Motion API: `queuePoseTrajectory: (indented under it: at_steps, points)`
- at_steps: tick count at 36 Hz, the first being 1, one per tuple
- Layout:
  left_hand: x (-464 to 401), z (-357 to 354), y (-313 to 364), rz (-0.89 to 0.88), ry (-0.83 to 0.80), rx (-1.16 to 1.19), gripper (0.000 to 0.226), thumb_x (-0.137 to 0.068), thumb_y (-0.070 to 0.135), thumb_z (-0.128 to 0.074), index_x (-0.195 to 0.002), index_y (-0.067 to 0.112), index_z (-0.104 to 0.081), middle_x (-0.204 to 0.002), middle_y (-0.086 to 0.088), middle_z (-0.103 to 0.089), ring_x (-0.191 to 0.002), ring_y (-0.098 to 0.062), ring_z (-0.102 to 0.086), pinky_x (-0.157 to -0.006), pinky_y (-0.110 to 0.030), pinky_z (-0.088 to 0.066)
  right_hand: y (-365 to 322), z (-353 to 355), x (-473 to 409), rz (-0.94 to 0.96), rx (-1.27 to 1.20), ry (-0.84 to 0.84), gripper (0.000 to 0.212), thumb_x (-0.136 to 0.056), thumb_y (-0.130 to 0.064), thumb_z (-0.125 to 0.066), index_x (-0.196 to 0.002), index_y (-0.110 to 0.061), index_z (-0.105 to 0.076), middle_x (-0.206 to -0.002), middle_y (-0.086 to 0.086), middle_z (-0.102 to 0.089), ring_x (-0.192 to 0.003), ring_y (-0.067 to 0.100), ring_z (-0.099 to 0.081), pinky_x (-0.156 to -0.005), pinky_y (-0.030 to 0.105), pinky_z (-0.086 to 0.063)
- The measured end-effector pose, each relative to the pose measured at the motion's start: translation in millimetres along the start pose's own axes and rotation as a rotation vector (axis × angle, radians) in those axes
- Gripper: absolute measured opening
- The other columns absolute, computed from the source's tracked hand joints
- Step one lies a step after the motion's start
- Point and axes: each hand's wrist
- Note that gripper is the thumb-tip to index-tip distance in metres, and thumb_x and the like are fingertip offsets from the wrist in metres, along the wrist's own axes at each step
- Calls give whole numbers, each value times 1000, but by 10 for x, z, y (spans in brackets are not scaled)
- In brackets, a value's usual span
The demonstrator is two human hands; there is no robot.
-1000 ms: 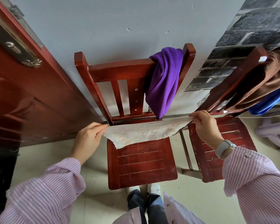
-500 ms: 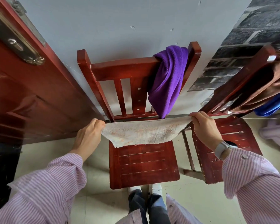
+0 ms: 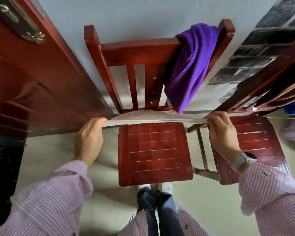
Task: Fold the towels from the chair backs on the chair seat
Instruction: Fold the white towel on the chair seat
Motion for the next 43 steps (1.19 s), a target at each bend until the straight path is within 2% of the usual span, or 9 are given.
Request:
queuePoseTrajectory:
  at_steps: [3, 9, 13, 16, 22, 27, 32, 36, 43]
  points:
    - [377, -134, -116, -28, -111, -2, 30, -78, -9, -49, -96, 8, -66, -93, -7, -69, -84, -21, -61, -72, -29, -46, 90, -128, 322, 22, 24, -96, 27, -88, -13, -40, -95, -2, -64, -100, 13, -60, -91, 20, -54, -72, 28, -47]
    - [1208, -509, -215, 52, -504, -9, 33, -76, 8, -37, -92, 12, -66, -91, -2, -68, -86, -19, -59, -52, -32, -55, 398, -605, 1138, 2, 95, -395, 27, -80, -15, -42, -93, -8, -65, -97, 7, -65, -89, 19, -52, -66, 30, -49]
    - [1721, -796, -261, 66, -701, -33, 30, -67, -11, -66, -85, 13, -70, -85, 1, -70, -82, -19, -62, -47, -28, -54, 665, -955, 1709, -69, 150, -617, 29, -67, 10, -64, -88, -9, -67, -93, 8, -67, -83, 30, -63, -59, 36, -55]
    - [2010, -975, -303, 59, -821, -14, 35, -59, -14, -71, -82, 13, -71, -82, 2, -71, -80, -21, -63, -46, -26, -51, 768, -1142, 2026, -107, 193, -715, 30, -62, 11, -72, -82, -12, -68, -88, 6, -69, -76, 29, -66, -55, 37, -55]
    - [2357, -1231, -430, 99, -1000, 54, 21, -69, -5, -70, -80, 12, -72, -80, 0, -70, -83, -22, -60, -53, -29, -52, 908, -1393, 2357, -256, 221, -868, 19, -82, 0, -55, -92, -12, -67, -99, 6, -67, -94, 27, -61, -70, 35, -50]
    - [2262, -1361, -486, 358, -939, 215, 18, -88, 1, -52, -96, 2, -68, -92, -12, -67, -92, -28, -57, -77, -35, -46, 921, -1485, 2226, -438, 101, -787, 20, -87, -4, -48, -95, -5, -67, -98, 10, -64, -93, 29, -59, -74, 28, -40]
    - [1739, -1508, -507, 562, -746, 305, 22, -90, 1, -46, -100, 0, -66, -94, -12, -65, -85, -22, -56, -72, -25, -39, 813, -1568, 1665, -505, -76, -516, 22, -86, -2, -45, -96, 4, -64, -93, 20, -62, -80, 30, -57, -73, 32, -44]
    - [1307, -1697, -547, 588, -630, 346, 23, -92, 2, -43, -99, 1, -64, -91, -6, -61, -84, -16, -54, -63, -11, -39, 844, -1737, 1194, -602, -201, -412, 31, -88, -17, -43, -106, 2, -60, -103, 17, -60, -88, 23, -55, -77, 36, -47]
    - [798, -2168, -722, 563, -512, 290, 23, -92, 4, -42, -99, 1, -63, -92, -8, -62, -86, -21, -54, -71, -28, -39, 1056, -2136, 637, -660, -225, -311, 37, -80, -24, -44, -103, 0, -60, -92, 8, -59, -84, 25, -58, -69, 34, -47]
Point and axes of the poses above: each hand's wrist, its own x-axis away from the middle knuckle, its own z-axis out of the back of the hand, y = z × x
